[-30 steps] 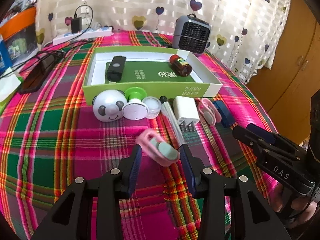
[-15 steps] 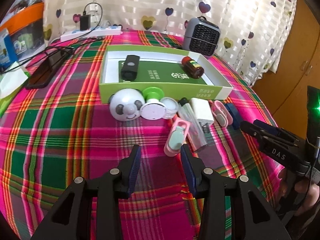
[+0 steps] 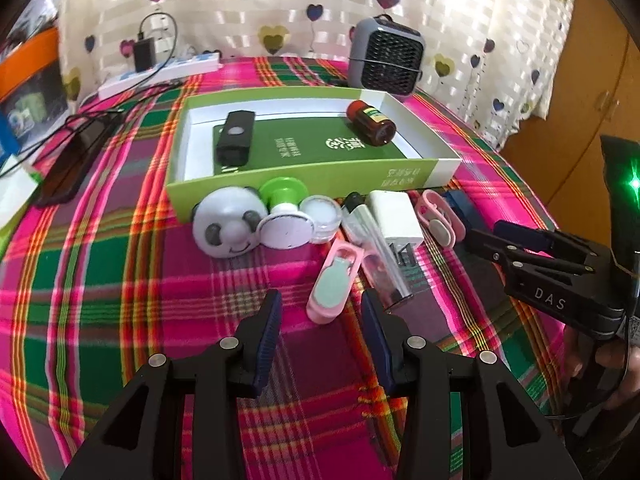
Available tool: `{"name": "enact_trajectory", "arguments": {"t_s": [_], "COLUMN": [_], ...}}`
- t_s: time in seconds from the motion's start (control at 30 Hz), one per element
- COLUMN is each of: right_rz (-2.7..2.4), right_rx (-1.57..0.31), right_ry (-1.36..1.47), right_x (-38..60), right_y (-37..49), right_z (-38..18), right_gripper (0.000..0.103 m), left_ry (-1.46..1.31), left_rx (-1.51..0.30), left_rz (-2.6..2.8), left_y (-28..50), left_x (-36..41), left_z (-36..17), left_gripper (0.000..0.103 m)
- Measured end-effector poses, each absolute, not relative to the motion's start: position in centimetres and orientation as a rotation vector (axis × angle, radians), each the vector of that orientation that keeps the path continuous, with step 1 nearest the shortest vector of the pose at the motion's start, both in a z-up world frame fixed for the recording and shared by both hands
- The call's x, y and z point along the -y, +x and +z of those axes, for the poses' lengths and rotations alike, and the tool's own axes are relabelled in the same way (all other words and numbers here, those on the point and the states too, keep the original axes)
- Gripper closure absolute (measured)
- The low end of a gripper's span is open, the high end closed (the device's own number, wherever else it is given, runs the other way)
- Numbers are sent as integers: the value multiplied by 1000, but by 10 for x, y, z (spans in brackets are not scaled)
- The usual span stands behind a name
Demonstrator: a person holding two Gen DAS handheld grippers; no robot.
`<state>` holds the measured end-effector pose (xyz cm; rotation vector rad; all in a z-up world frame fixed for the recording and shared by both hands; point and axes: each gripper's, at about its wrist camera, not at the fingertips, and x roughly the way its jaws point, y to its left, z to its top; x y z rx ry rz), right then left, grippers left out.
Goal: Organize rigid objects
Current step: 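Move the left tool to the pink clip while the right tool approaches the blue USB stick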
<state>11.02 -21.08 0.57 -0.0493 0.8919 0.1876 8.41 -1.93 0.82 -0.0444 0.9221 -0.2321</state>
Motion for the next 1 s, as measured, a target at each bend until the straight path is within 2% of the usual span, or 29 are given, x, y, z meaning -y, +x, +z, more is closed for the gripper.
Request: {"name": "enact_trajectory", "arguments": {"t_s": [0.8,0.87,1.0], "right_rz": [184,183,172], "right_rx": [-894,-894,-891], "right_ry": [-75,-75,-65], "right_x": [209,209,211], "right_y": [123,123,124], "right_z": [4,4,5], "right_gripper": [54,56,67], "left_ry": [-24,-29,-46], "left_rx": [-916,-916,-917], "left_rz": [-217,-211,-206], "left_y": [100,100,101], "left_x": [22,21,16], "left_z": [6,6,7], "left_gripper": [64,67,73]}}
